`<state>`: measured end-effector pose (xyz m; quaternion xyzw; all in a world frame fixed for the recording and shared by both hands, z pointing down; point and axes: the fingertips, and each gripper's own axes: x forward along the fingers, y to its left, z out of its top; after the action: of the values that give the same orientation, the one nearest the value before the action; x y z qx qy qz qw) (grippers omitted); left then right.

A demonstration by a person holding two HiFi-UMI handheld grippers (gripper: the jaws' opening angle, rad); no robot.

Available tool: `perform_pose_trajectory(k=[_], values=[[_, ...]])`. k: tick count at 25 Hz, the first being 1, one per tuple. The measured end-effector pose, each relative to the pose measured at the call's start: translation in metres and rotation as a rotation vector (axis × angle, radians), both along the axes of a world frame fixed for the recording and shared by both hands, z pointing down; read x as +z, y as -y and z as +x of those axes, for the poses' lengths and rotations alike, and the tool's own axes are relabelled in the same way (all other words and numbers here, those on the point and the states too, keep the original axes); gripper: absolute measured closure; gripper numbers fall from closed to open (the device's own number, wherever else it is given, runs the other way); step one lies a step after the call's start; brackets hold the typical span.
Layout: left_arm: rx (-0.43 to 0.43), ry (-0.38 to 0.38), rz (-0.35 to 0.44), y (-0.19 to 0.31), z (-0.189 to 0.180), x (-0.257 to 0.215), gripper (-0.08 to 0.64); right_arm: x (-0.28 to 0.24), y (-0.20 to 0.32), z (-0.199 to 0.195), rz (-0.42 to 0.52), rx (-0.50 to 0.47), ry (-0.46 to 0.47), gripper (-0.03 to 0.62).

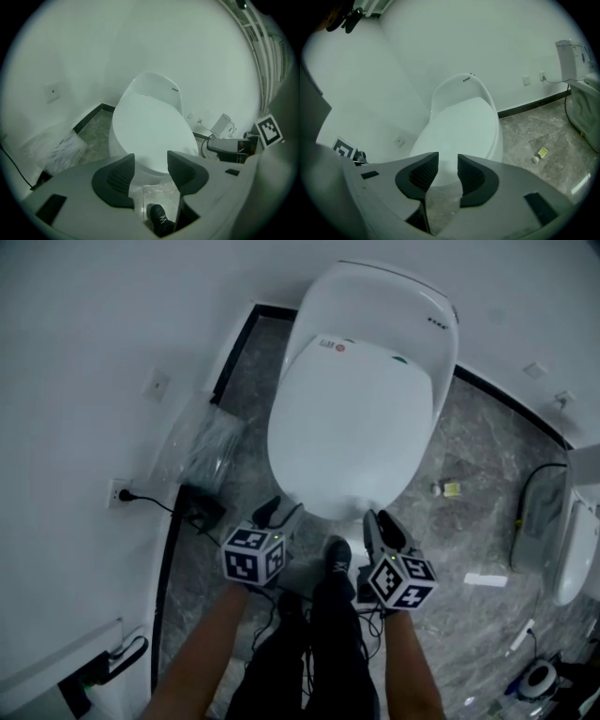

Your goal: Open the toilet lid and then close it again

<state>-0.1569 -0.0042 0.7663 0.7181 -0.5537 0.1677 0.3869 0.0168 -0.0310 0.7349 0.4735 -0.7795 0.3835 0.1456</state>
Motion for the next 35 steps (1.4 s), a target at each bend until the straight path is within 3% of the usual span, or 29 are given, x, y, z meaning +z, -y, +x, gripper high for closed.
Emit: perform_pose_trajectory(k=[5,11,17,22,29,35], values=[[0.008,-0.004,-0.009,0.013,-0.012,0.018,0.293,0.022,0.012,0.014,-0.033,0.06,-0.018,0.432],[-0.025,-0.065,-0.015,0.034,-0.022,0.024,0.207,0.035,0.03,0.036,-0.025,0.172,-0.052,0.324],[0.019,-0.054,-0.028,0.05,-0.023,0.029,0.206,0.053,0.038,0.041,-0.093,0.2,-0.004,0.324],[0.008,-0.066,-0.036,0.05,-0.024,0.028,0.207,0.054,0.037,0.036,-0.129,0.193,0.067,0.339],[-0.014,-0.063,-0.051,0.05,-0.027,0.025,0.207,0.05,0.037,0.035,-0.155,0.2,0.068,0.356],[-0.03,-0.06,-0.045,0.05,-0.028,0.012,0.213,0.034,0.038,0.035,-0.172,0.21,0.123,0.368]])
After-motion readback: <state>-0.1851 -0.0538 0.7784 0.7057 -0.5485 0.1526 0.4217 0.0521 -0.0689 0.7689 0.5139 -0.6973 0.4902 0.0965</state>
